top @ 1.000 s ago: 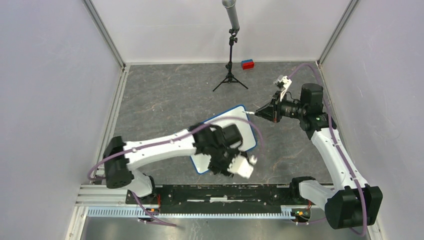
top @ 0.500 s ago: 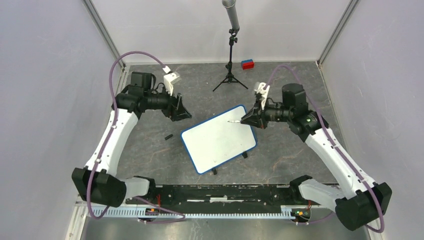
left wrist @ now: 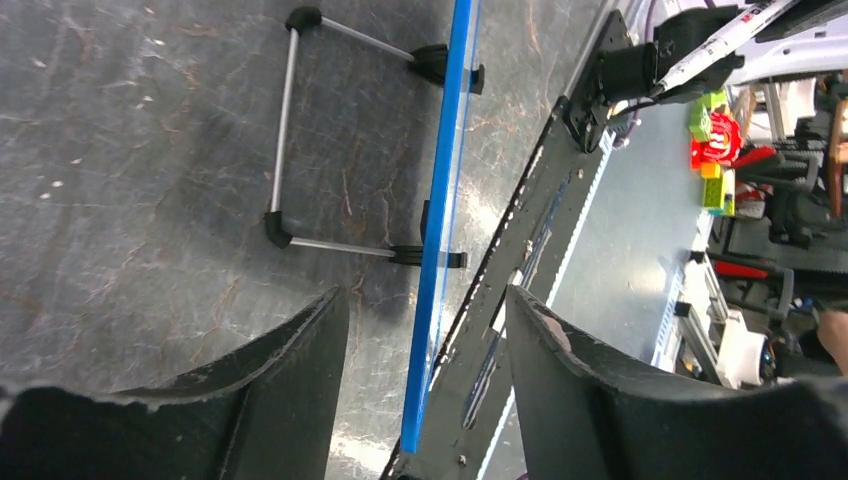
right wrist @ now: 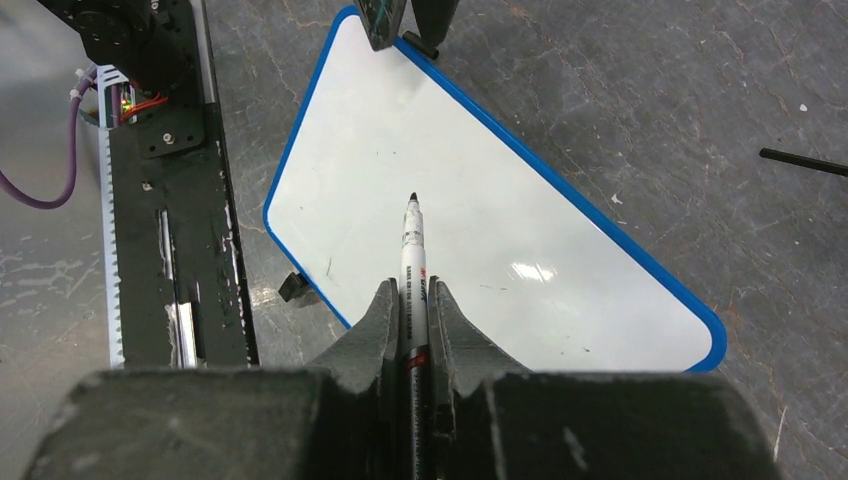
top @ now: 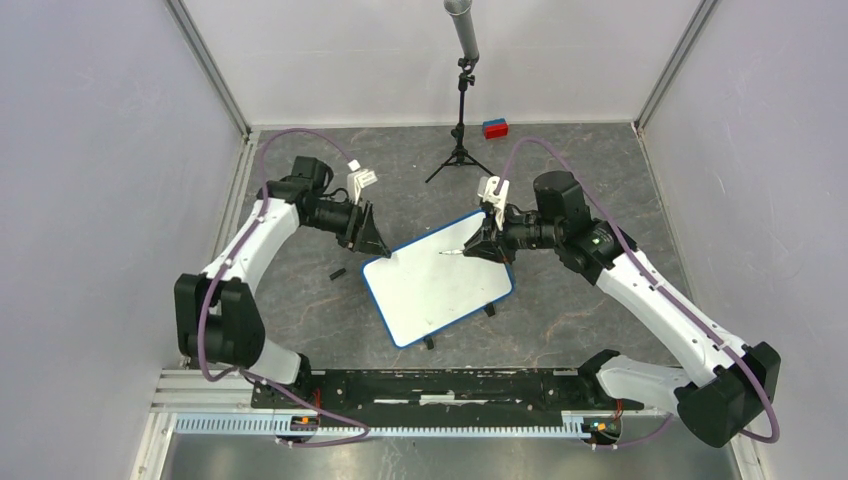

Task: Write a sentence on the whiteboard
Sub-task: Adjust the whiteboard at the center of the board.

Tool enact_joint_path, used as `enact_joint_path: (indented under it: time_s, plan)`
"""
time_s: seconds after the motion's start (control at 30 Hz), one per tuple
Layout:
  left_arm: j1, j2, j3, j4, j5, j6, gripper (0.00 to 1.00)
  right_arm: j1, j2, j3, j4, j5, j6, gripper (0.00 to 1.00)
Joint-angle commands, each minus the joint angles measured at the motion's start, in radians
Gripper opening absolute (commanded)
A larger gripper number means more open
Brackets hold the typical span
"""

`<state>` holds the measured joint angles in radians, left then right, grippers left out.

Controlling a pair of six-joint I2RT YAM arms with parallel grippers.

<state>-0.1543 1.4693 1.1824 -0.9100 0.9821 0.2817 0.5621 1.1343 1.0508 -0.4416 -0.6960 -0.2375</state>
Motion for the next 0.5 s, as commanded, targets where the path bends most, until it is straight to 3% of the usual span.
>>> enact_joint_path:
  time_s: [0.0,0.3,0.47]
  plan:
    - [-0.063,0.041,0.045,-0.025,0.055,0.054,0.62,0.007,-0.011,0.011,0.013,0.016,-0.031,0.0]
    - [-0.137,0.095,0.056,-0.002,0.049,0.035,0.26,0.01,-0.02,0.008,-0.017,0.013,-0.044,0.0]
    - [-0.191,0.107,0.047,0.003,0.039,0.043,0.2,0.017,-0.018,0.008,-0.028,0.003,-0.049,0.0]
